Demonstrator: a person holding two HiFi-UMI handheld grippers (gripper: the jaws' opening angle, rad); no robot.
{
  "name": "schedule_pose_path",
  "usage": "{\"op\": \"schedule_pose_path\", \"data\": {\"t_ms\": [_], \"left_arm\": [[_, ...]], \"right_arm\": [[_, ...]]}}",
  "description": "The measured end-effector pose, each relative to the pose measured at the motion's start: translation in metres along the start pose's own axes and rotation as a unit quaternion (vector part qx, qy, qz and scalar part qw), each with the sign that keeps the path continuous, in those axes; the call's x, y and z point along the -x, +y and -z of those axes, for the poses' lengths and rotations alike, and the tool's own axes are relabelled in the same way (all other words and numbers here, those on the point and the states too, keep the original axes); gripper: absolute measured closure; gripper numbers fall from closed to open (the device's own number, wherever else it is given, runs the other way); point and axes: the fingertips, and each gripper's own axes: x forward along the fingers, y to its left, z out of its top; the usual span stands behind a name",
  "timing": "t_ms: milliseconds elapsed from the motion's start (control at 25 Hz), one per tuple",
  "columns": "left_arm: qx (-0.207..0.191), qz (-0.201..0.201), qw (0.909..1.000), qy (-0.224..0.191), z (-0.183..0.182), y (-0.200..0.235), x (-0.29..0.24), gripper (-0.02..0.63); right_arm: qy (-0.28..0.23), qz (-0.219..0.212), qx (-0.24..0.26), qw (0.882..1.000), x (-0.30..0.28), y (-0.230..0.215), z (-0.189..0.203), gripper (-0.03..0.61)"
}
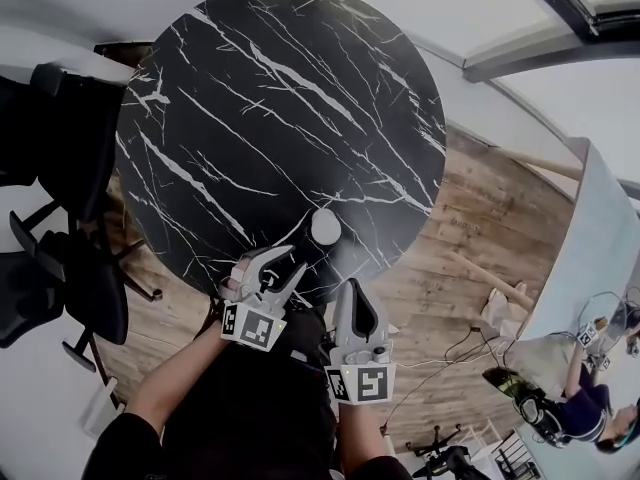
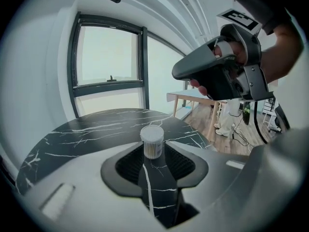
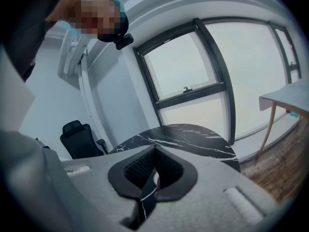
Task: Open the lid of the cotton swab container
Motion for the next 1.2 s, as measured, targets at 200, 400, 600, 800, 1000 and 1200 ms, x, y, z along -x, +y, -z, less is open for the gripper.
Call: {"op": "schedule_pose_path", "data": {"t_ms": [200, 400, 600, 800, 1000, 1200], "left_arm": [[0.002, 0.008, 0.9996, 0.029, 0.016, 0.002, -0.016, 0.435], [0.004, 0.011, 0.9985, 0.054, 0.035, 0.004, -0.03, 0.387], [-0.034, 0.025, 0.9964, 0.073, 0.04, 0.0, -0.039, 0.354], [-0.036, 0.027, 0.9948, 0.092, 0.047, 0.005, -0.051, 0.338], [-0.072, 0.043, 0.9916, 0.098, 0.048, 0.008, -0.062, 0.322], [-0.105, 0.064, 0.987, 0.104, 0.046, 0.009, -0.07, 0.31]], "right_arm": [[0.005, 0.0, -0.007, 1.0, -0.009, -0.005, 0.005, 0.581], [0.017, -0.002, -0.013, 1.0, -0.021, -0.012, 0.019, 0.581], [0.03, 0.004, -0.017, 0.999, -0.029, -0.022, 0.027, 0.581], [0.037, 0.007, -0.022, 0.999, -0.036, -0.03, 0.032, 0.581], [0.046, 0.006, -0.026, 0.999, -0.042, -0.037, 0.037, 0.581], [0.054, 0.009, -0.03, 0.998, -0.046, -0.044, 0.041, 0.581]]}}
